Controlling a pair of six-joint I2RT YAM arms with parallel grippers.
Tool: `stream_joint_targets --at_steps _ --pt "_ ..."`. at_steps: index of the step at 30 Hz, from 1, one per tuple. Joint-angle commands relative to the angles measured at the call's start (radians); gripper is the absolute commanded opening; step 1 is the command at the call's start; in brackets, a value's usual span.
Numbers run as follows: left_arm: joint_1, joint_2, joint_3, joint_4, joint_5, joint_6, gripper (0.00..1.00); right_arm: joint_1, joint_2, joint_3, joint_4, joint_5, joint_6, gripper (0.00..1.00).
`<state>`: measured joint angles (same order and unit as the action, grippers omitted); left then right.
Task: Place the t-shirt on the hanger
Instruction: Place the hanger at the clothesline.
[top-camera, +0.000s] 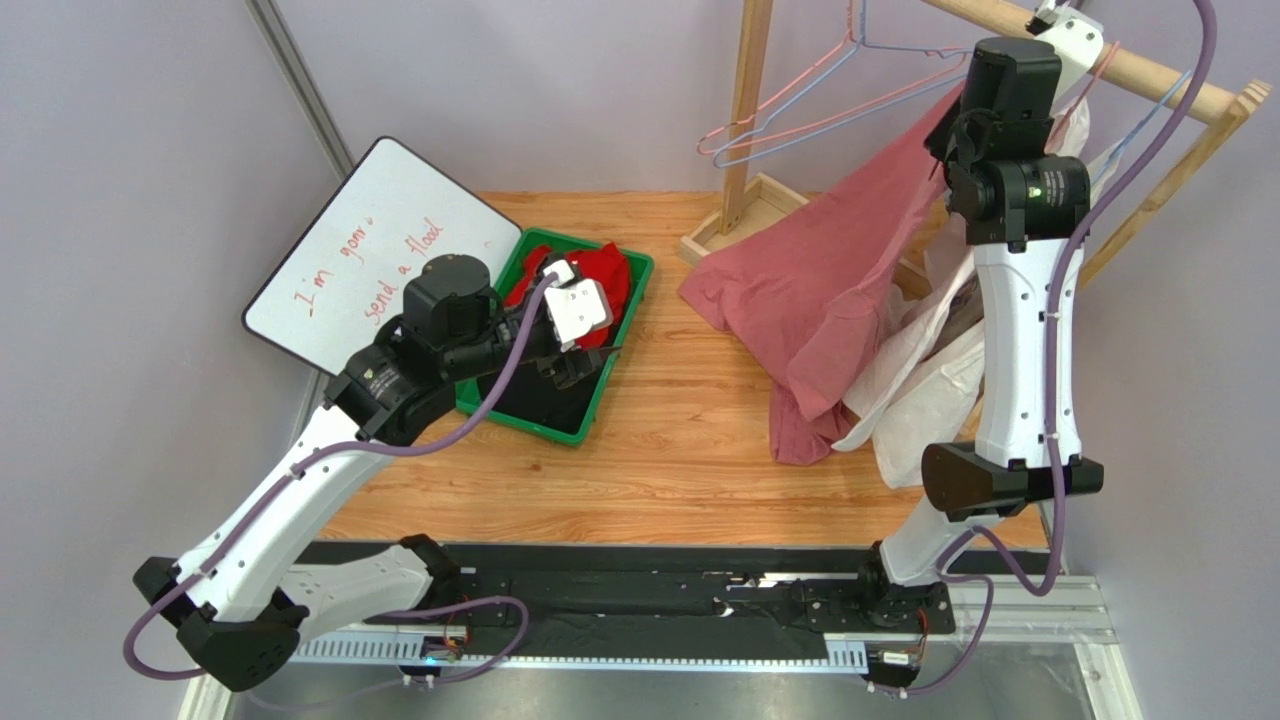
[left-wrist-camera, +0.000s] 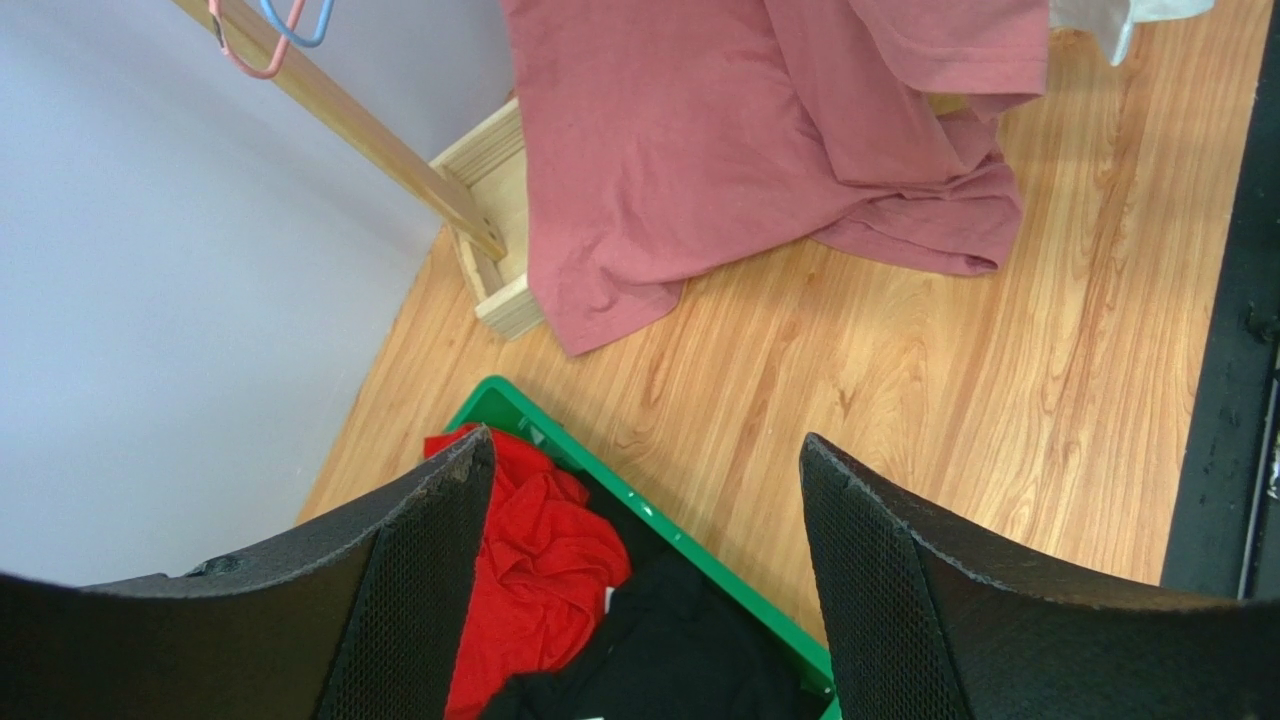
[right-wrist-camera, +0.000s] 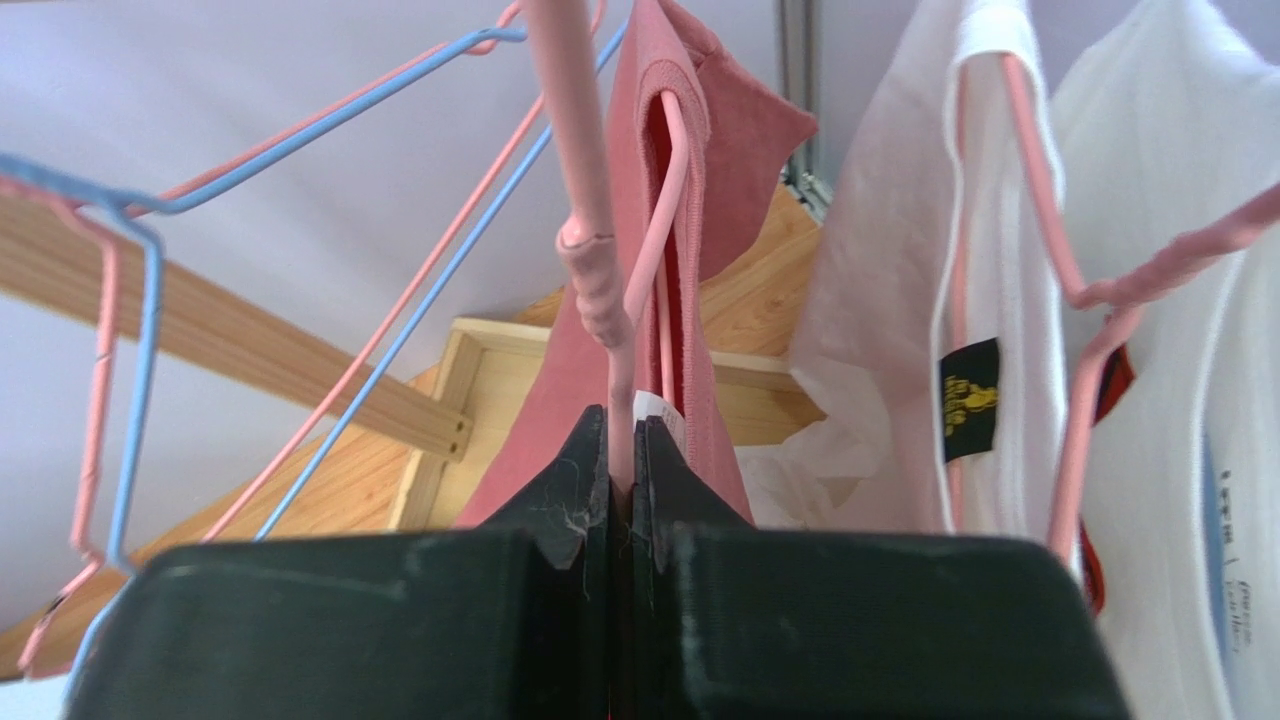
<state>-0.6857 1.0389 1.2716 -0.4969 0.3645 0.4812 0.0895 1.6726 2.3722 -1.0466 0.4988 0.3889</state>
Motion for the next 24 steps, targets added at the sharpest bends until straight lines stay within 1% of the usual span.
stream_joint_targets --at_steps 1,3,9,11,12,15,17,18,19,21,22,24 --pt "0.003 0.012 0.029 0.029 -0.001 0.02 0.79 -0.023 -0.03 -0.027 0.115 0.09 -0.007 0.0" --pt "0.003 0.018 0.031 0.029 0.002 0.016 0.79 -0.033 -0.019 -0.05 0.125 0.107 -0.019 0.0" --pt "0.003 0.035 0.035 0.021 -0.001 0.017 0.79 -0.051 -0.025 -0.132 0.161 0.093 -0.031 0.0" --pt "0.003 0.038 0.038 0.017 0.002 0.017 0.79 -0.051 -0.051 -0.172 0.2 0.09 -0.039 0.0" --pt "0.003 0.038 0.038 0.015 0.002 0.016 0.79 -0.051 -0.06 -0.215 0.215 0.081 -0.042 0.02" --pt "0.003 0.042 0.04 0.008 0.002 0.02 0.79 -0.048 -0.099 -0.276 0.247 0.061 -0.05 0.01" --pt "0.003 0.044 0.04 0.003 0.001 0.023 0.79 -0.045 -0.122 -0.307 0.263 0.049 -0.062 0.09" --pt "0.003 0.046 0.041 0.003 0.005 0.025 0.79 -0.042 -0.131 -0.324 0.267 0.041 -0.064 0.15" --pt "0.003 0.046 0.041 0.001 0.007 0.025 0.8 -0.039 -0.142 -0.358 0.286 0.035 -0.07 0.3" --pt "0.003 0.049 0.045 -0.002 0.011 0.023 0.8 -0.017 -0.175 -0.395 0.315 0.011 -0.107 0.44" --pt "0.002 0.047 0.046 -0.003 0.013 0.022 0.8 -0.008 -0.191 -0.437 0.351 0.003 -0.117 0.54" --pt "0.003 0.05 0.052 -0.006 0.014 0.022 0.8 0.012 -0.244 -0.482 0.401 -0.029 -0.169 0.62"
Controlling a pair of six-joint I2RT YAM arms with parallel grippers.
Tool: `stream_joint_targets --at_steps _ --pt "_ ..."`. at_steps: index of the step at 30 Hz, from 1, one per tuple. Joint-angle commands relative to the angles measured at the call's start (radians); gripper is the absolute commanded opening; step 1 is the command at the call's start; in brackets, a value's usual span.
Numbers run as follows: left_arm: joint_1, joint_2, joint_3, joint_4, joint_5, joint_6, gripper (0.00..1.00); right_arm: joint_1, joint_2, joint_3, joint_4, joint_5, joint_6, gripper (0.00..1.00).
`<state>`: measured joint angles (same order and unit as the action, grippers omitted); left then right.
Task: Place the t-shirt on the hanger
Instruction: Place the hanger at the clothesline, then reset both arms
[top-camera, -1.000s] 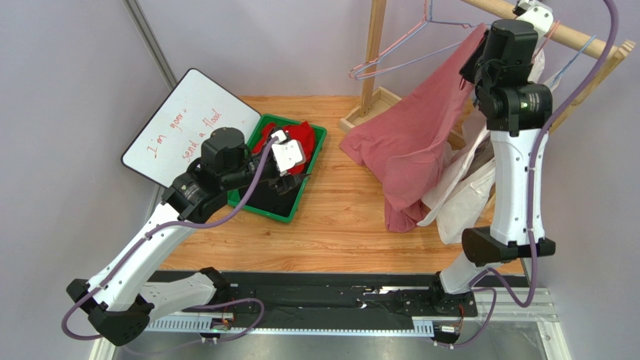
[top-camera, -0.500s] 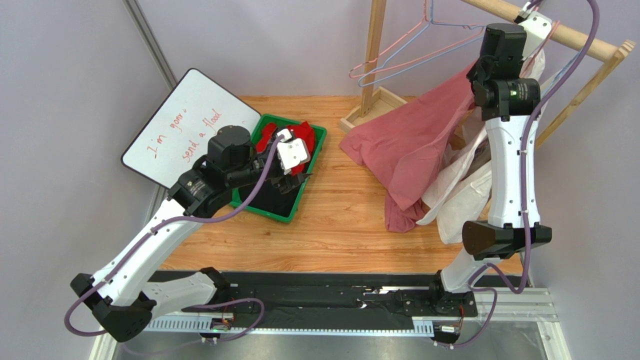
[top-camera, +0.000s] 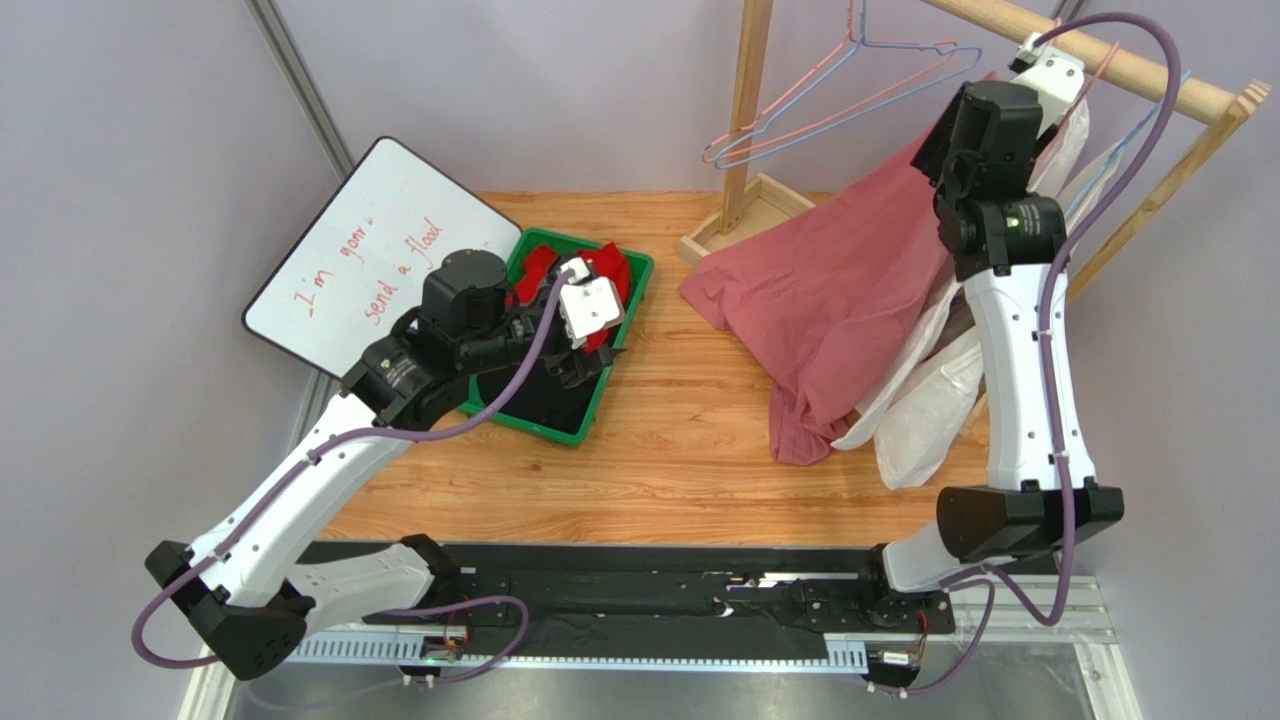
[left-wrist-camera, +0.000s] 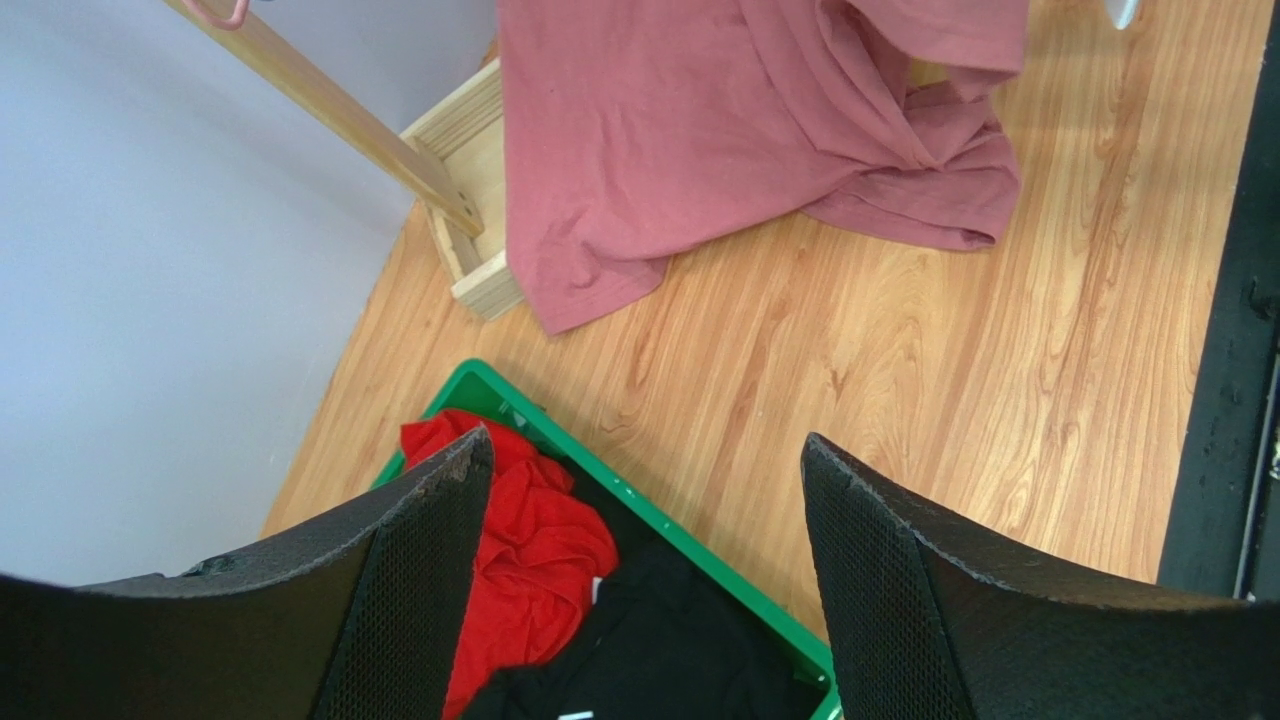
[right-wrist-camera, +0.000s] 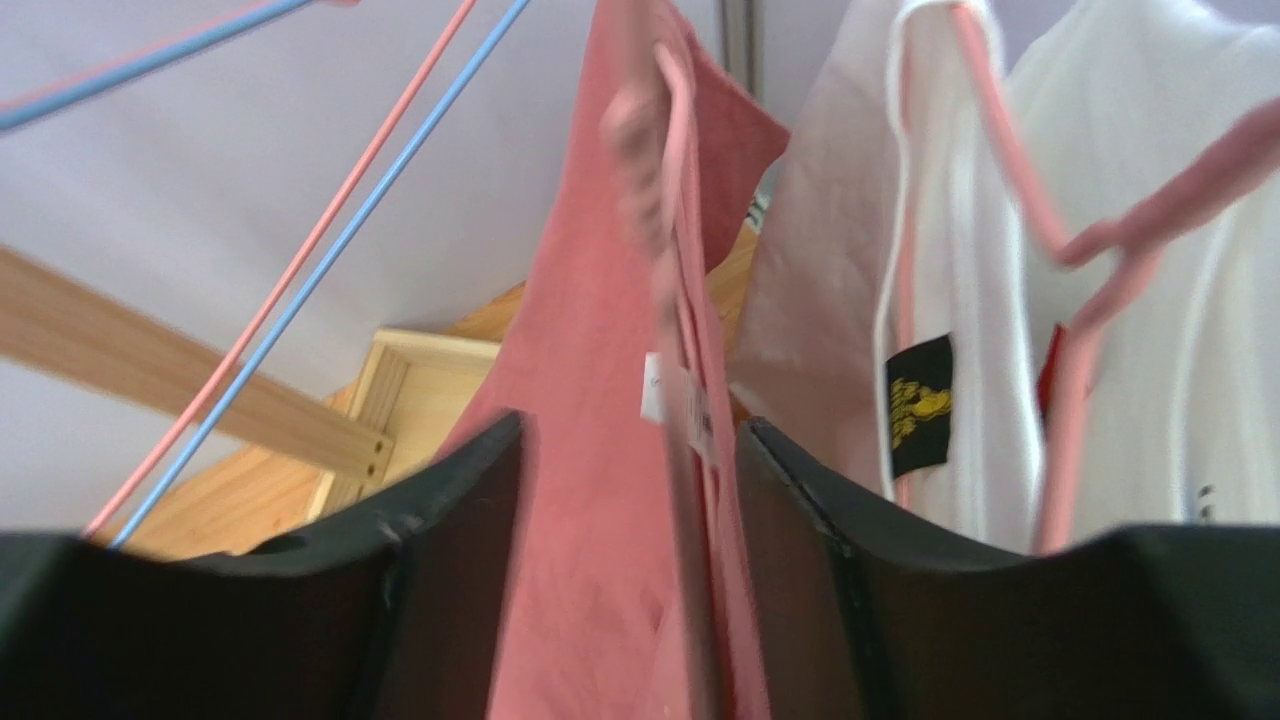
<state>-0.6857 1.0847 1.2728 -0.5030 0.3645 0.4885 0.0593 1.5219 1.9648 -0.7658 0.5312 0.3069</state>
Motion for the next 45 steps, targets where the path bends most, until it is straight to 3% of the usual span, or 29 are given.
stream_joint_targets --at_steps 1,5,10,14,17,23,25,30,32,36,41,45 --pt "0.002 0.007 0.059 -0.002 0.016 0.012 0.8 0.066 -0.115 -0.095 0.172 -0.072 -0.104 0.69" --pt "0.005 0.012 0.066 -0.003 0.016 -0.002 0.8 0.145 -0.195 -0.173 0.253 -0.086 -0.215 0.84" --pt "0.031 0.011 0.063 0.012 0.021 -0.097 0.81 0.24 -0.27 -0.202 0.226 -0.085 -0.299 1.0" --pt "0.081 0.009 0.06 0.041 0.06 -0.24 0.81 0.298 -0.341 -0.271 0.174 -0.172 -0.362 1.0" --pt "0.132 0.004 0.043 0.072 0.085 -0.364 0.82 0.332 -0.409 -0.354 0.139 -0.31 -0.388 1.0" --pt "0.311 -0.042 -0.033 0.101 0.166 -0.623 0.87 0.35 -0.466 -0.449 -0.027 -0.765 -0.451 1.0" --pt "0.385 -0.069 -0.061 0.072 0.178 -0.652 0.99 0.356 -0.457 -0.457 -0.119 -0.922 -0.466 1.0" --pt "0.518 -0.15 -0.148 -0.092 0.208 -0.554 0.99 0.359 -0.421 -0.567 -0.243 -1.013 -0.511 1.0" --pt "0.554 -0.151 -0.153 -0.263 0.205 -0.49 0.99 0.359 -0.437 -0.621 -0.247 -1.011 -0.564 1.0" --pt "0.557 -0.102 -0.136 -0.491 0.084 -0.369 0.99 0.359 -0.445 -0.762 -0.259 -0.987 -0.643 1.0" --pt "0.557 -0.12 -0.133 -0.551 0.03 -0.328 0.99 0.359 -0.416 -0.853 -0.251 -0.95 -0.727 1.0" --pt "0.557 -0.131 -0.124 -0.569 -0.009 -0.308 0.99 0.359 -0.368 -0.868 -0.231 -0.829 -0.787 1.0"
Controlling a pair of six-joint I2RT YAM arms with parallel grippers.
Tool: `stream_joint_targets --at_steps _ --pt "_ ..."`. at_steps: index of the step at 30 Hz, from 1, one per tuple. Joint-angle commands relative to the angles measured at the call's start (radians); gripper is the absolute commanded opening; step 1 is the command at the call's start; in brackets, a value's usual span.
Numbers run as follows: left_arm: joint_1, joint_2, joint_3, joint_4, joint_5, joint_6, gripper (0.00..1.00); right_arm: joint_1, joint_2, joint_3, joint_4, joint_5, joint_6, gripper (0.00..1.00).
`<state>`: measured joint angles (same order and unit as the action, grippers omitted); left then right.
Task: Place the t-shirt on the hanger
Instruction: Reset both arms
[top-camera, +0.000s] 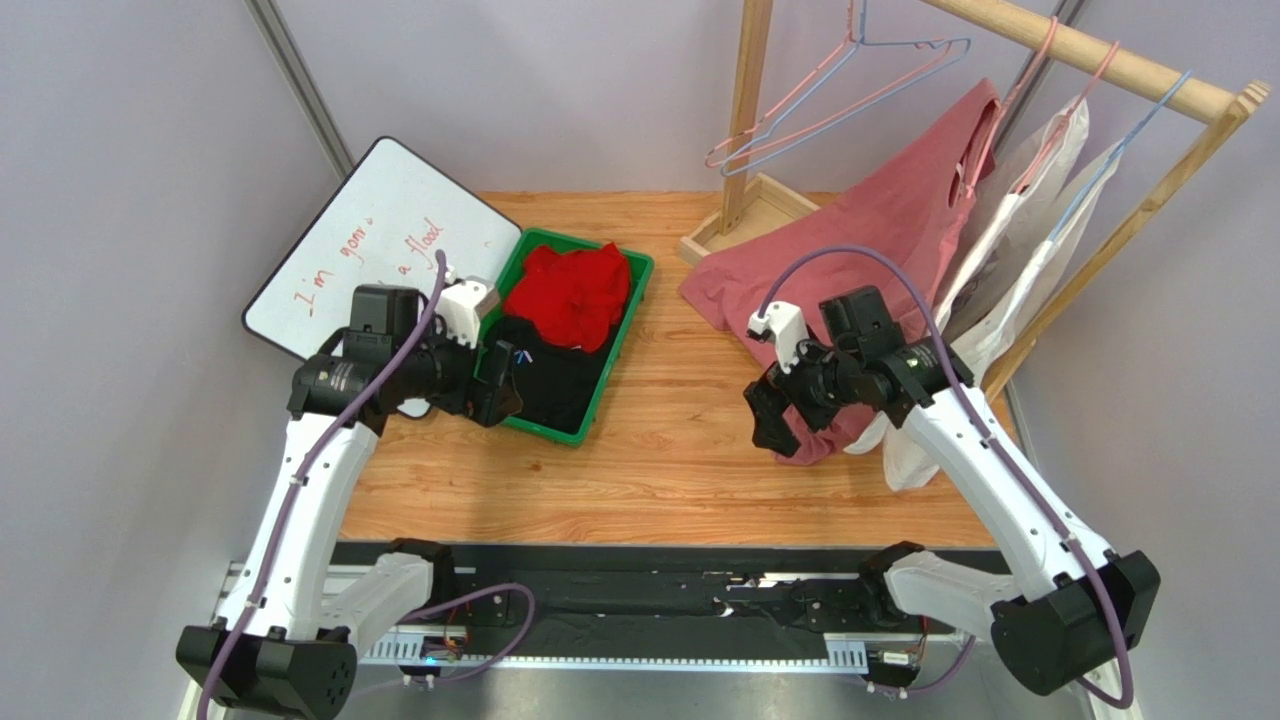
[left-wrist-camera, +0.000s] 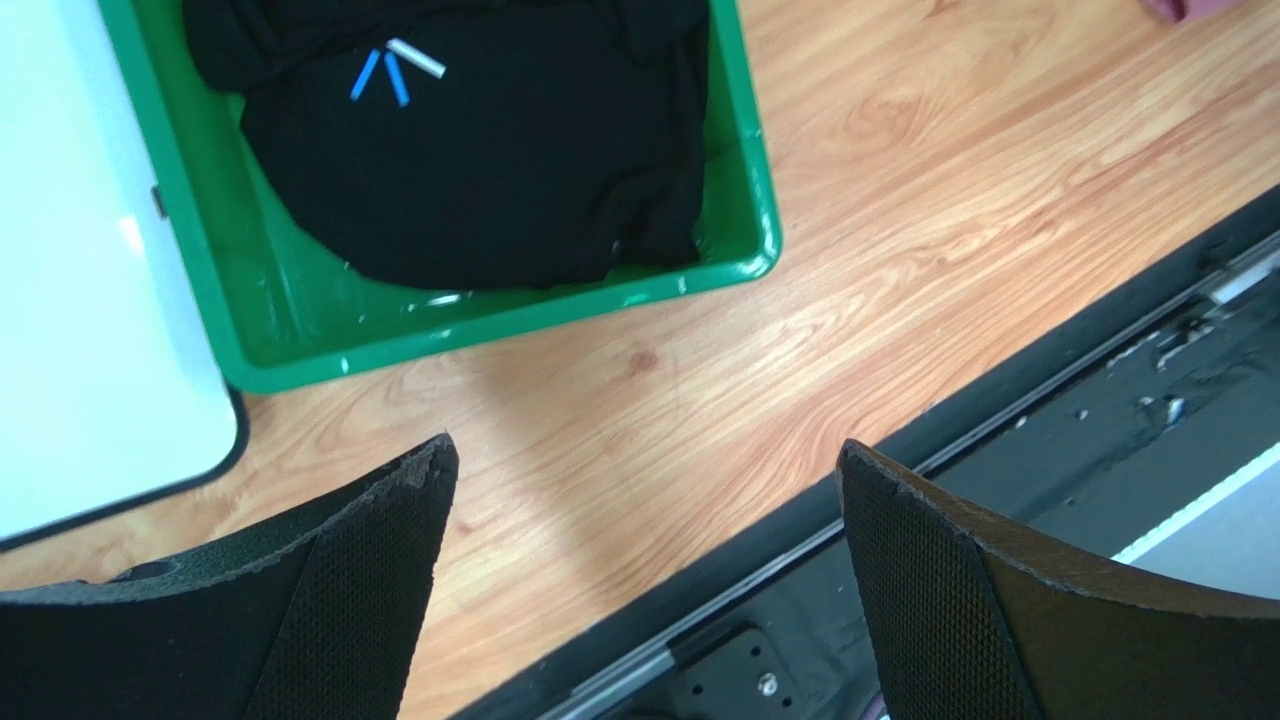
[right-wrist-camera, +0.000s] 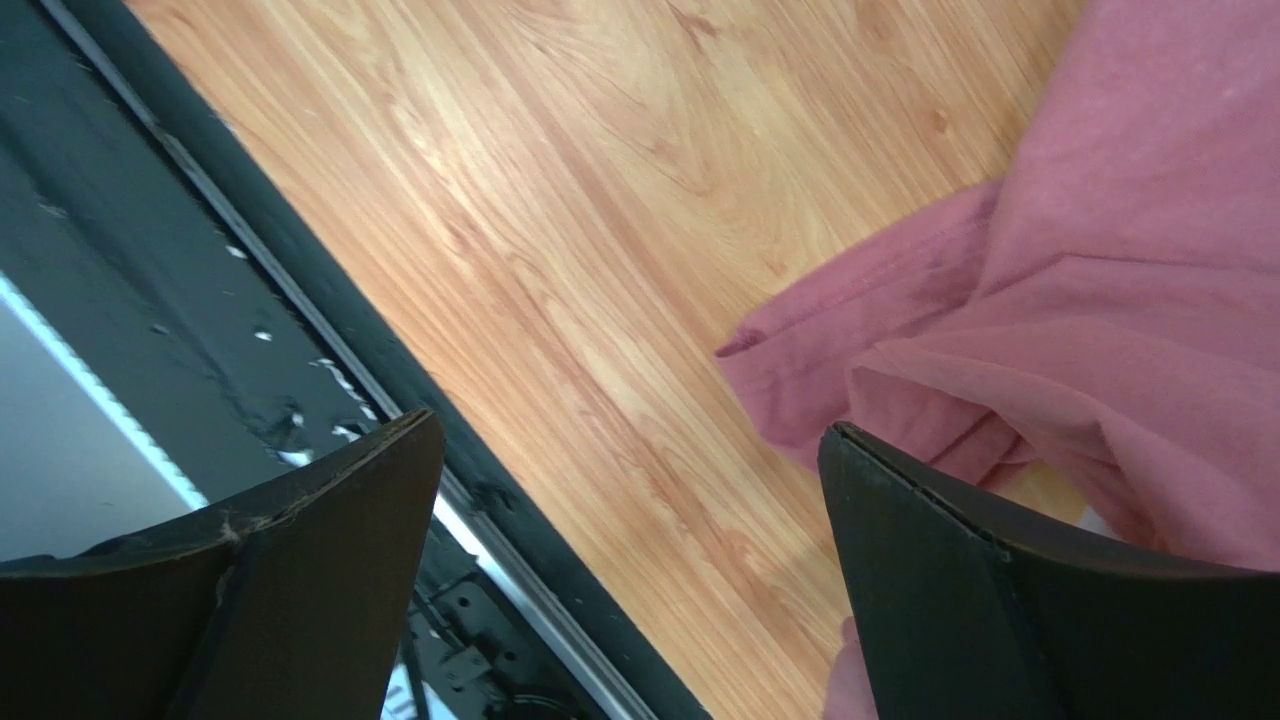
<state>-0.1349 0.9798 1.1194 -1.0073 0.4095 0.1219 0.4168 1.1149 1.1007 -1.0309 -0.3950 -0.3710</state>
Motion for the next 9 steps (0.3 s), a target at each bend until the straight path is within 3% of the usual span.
stream_joint_targets --at_steps 1,9 --pt "0.006 -0.026 0.031 -0.068 -0.055 0.064 0.99 0.002 0.051 0.001 0.035 0.117 -0.123 1.0" --pt "0.006 -0.009 0.04 -0.068 -0.06 0.065 0.99 0.002 0.126 0.031 0.009 0.171 -0.17 1.0"
